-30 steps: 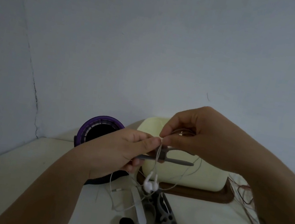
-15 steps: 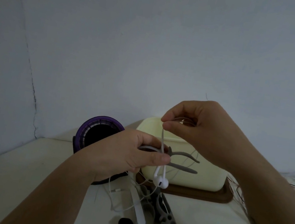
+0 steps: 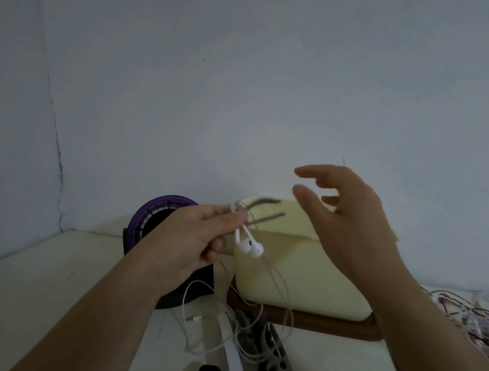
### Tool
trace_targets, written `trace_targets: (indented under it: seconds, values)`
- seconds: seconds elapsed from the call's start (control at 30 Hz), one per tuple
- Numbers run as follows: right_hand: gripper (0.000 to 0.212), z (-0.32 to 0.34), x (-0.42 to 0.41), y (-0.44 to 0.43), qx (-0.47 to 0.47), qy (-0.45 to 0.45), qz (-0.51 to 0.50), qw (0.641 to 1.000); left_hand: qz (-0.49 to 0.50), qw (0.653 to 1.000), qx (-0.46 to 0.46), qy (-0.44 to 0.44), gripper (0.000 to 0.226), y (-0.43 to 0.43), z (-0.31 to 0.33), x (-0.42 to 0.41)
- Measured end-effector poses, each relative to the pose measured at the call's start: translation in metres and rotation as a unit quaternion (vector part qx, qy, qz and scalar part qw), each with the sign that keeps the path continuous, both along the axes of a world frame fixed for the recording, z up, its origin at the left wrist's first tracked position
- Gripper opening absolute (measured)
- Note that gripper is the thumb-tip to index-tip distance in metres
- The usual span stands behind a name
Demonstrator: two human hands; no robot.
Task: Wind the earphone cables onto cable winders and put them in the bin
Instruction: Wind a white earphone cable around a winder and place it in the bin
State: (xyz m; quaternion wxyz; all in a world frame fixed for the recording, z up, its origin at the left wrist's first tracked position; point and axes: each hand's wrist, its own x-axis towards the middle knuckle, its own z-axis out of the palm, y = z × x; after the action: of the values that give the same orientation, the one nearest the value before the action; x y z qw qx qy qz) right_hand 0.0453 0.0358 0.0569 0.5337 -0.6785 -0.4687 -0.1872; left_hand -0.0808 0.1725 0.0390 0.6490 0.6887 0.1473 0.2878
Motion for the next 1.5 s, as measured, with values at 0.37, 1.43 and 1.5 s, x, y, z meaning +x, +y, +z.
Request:
trace_targets:
  seconds: [0.37,1.43,1.5]
  values:
    - [0.011,-0.027,-0.036,0.027,0.024,0.439,0.321,0.839,0.104,0.988,-0.062,-0.096,0.016,-0.006,-0.003,0.012]
    - [0.008,-0.027,-0.026,0.027,0.082,0.294,0.210,0.929,0.053,0.986,-0.102,-0.118,0.025,-0.007,0.000,0.009]
    - [0.011,-0.027,-0.029,0.025,0.082,0.229,0.174,0.954,0.054,0.985,-0.108,-0.122,0.026,-0.006,0.000,0.008]
